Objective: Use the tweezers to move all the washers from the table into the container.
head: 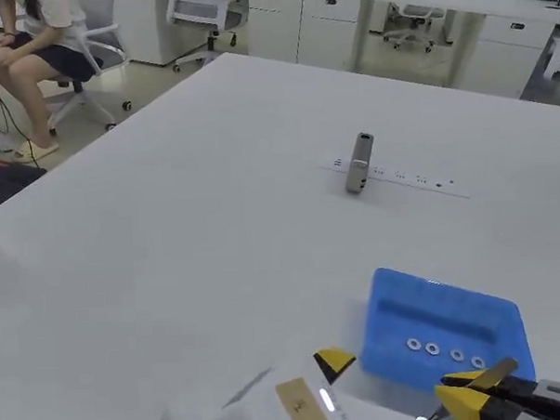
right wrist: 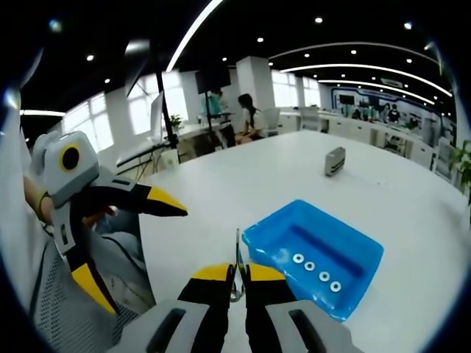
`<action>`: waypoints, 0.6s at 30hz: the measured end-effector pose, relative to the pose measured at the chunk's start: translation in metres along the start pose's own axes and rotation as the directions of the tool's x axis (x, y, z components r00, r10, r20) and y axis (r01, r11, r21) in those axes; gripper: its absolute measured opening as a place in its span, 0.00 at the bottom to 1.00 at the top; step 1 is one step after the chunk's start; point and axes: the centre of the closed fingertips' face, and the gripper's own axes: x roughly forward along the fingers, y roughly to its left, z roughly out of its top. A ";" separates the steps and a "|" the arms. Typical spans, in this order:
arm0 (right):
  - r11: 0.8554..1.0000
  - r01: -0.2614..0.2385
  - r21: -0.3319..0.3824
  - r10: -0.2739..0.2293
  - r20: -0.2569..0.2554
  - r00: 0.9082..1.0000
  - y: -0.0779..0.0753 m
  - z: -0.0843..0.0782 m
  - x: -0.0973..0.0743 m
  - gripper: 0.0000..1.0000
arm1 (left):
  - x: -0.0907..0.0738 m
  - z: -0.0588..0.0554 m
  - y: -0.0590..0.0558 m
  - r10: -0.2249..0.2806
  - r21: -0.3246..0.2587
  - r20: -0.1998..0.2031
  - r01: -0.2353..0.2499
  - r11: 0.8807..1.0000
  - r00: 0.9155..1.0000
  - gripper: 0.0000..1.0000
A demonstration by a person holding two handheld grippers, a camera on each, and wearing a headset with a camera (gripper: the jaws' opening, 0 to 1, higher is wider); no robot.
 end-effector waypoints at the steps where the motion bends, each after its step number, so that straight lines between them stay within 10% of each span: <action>1: 1.000 0.005 0.000 -0.005 0.006 1.000 0.000 0.002 0.000 0.03 | 0.000 0.001 0.000 0.001 0.004 0.002 -0.001 1.000 1.000 0.78; 18: 0.999 0.041 -0.015 -0.040 0.059 0.997 0.003 0.020 -0.014 0.03 | -0.005 0.011 0.007 0.046 -0.009 0.058 -0.046 0.999 0.997 0.79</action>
